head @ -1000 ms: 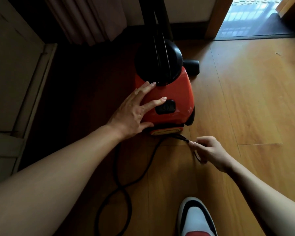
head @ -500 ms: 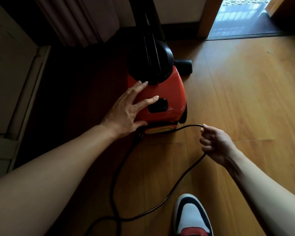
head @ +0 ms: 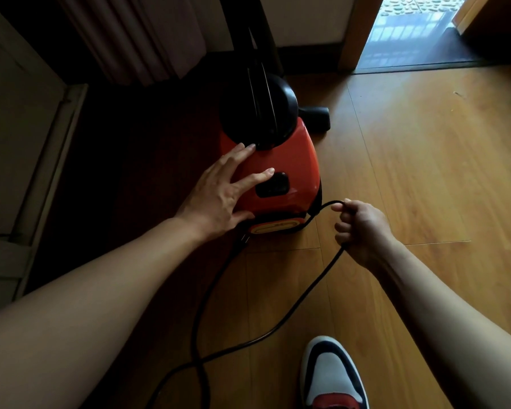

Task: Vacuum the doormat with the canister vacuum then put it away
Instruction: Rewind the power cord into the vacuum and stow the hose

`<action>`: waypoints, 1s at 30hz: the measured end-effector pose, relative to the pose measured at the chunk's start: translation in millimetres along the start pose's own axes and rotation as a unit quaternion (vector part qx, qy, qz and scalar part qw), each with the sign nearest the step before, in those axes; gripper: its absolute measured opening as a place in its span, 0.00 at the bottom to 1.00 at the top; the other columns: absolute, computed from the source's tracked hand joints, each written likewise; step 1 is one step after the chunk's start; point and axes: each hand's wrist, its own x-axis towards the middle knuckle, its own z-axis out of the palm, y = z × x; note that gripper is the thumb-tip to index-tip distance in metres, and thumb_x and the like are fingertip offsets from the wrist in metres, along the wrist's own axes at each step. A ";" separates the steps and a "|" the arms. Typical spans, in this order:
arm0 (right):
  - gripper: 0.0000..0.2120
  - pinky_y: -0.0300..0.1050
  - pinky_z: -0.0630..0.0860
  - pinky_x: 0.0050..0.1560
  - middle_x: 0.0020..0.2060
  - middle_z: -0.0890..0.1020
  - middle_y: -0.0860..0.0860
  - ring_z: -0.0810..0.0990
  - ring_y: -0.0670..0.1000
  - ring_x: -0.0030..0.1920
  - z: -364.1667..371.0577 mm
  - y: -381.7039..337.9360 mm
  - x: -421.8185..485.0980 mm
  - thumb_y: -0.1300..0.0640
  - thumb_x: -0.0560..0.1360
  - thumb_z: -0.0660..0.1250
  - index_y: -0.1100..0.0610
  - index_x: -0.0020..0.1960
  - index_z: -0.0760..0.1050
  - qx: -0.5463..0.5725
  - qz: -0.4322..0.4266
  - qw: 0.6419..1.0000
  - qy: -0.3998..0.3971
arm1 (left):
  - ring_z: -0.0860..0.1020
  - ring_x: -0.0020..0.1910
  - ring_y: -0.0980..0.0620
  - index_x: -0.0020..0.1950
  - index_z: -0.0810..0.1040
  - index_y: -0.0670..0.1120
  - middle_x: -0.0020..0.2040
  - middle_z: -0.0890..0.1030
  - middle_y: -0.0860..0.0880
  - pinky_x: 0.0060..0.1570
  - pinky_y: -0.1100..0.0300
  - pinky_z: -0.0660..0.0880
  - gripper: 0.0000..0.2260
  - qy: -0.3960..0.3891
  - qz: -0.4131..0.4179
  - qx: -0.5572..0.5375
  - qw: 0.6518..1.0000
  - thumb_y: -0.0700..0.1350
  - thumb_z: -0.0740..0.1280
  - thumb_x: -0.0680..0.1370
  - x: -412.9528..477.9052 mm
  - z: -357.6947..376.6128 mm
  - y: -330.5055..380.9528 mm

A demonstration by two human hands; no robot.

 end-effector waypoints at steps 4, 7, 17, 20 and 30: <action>0.15 0.35 0.55 0.20 0.27 0.60 0.45 0.57 0.43 0.24 -9.1 9.3 3.6 0.54 0.85 0.55 0.61 0.51 0.76 0.116 0.052 0.992 0.018 | 0.51 0.79 0.46 0.76 0.64 0.57 0.80 0.53 0.47 0.74 0.48 0.53 0.40 -0.005 -0.003 -0.005 1.000 0.51 0.79 0.68 0.3 0.4 -1.0; 0.15 0.34 0.55 0.20 0.27 0.60 0.45 0.57 0.42 0.24 -8.9 16.1 8.5 0.54 0.85 0.55 0.61 0.52 0.76 0.153 0.068 0.985 0.035 | 0.51 0.79 0.46 0.76 0.64 0.58 0.80 0.53 0.47 0.74 0.49 0.52 0.40 -0.007 -0.001 -0.001 1.000 0.52 0.78 0.68 0.1 1.0 -1.2; 0.15 0.35 0.58 0.20 0.29 0.63 0.47 0.59 0.43 0.26 -15.4 32.3 33.8 0.58 0.85 0.54 0.63 0.53 0.77 0.039 0.125 0.982 0.136 | 0.51 0.79 0.46 0.76 0.64 0.57 0.80 0.53 0.46 0.74 0.48 0.54 0.40 -0.001 0.001 -0.002 1.000 0.52 0.78 0.68 -0.6 0.8 -2.3; 0.15 0.35 0.59 0.21 0.28 0.64 0.47 0.59 0.43 0.26 -15.9 32.9 38.6 0.58 0.85 0.54 0.63 0.53 0.78 0.045 0.107 0.983 0.146 | 0.51 0.79 0.46 0.76 0.64 0.57 0.80 0.54 0.46 0.73 0.49 0.52 0.40 -0.001 0.001 0.000 1.000 0.52 0.78 0.68 -1.1 0.9 -1.4; 0.17 0.44 0.67 0.34 0.33 0.74 0.50 0.70 0.48 0.32 -32.0 40.4 64.9 0.52 0.85 0.57 0.62 0.55 0.81 -0.337 -0.076 0.930 0.126 | 0.51 0.79 0.46 0.76 0.64 0.57 0.80 0.53 0.47 0.74 0.48 0.54 0.40 -0.004 -0.004 -0.003 1.000 0.52 0.78 0.68 -2.9 -0.5 -1.4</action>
